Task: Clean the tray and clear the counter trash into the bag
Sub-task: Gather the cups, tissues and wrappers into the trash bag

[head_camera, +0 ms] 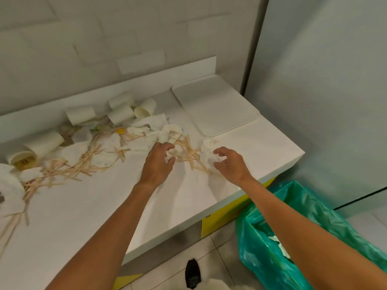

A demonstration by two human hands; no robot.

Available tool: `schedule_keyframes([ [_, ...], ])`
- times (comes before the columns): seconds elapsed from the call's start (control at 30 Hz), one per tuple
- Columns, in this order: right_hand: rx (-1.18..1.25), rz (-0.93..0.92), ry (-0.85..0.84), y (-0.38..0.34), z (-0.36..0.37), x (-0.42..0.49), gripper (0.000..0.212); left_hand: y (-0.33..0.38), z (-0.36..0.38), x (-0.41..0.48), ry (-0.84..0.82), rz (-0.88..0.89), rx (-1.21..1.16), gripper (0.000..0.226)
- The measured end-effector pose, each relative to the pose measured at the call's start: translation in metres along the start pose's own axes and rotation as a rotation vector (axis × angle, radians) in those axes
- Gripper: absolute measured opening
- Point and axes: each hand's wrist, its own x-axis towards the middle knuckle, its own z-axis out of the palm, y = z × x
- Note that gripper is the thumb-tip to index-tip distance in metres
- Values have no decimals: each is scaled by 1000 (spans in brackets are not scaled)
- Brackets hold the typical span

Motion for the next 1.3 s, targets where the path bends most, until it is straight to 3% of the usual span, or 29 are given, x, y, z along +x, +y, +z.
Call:
schedule_keyframes([
  [0.23,-245,3,-45,-13,27,21,51,-32,-17,39,7,-69,22,46],
  [0.37,-246,-12,-7,-13,34,25,34,-41,-15,54,-68,-94,53,52],
  [0.47,-226,-48,27,-12,33,30,22,-46,-11,61,-76,-91,83,43],
  [0.57,-188,-77,90,-18,29,32,16,-50,-10,60,-27,-100,75,26],
  [0.7,-82,-151,255,-39,19,37,8,-51,-19,65,36,-111,13,21],
  [0.93,223,-143,455,-65,-6,37,8,-26,-48,79,199,25,-67,9],
  [1.3,348,-45,506,-12,-51,-5,12,69,-16,56,39,144,-442,11],
])
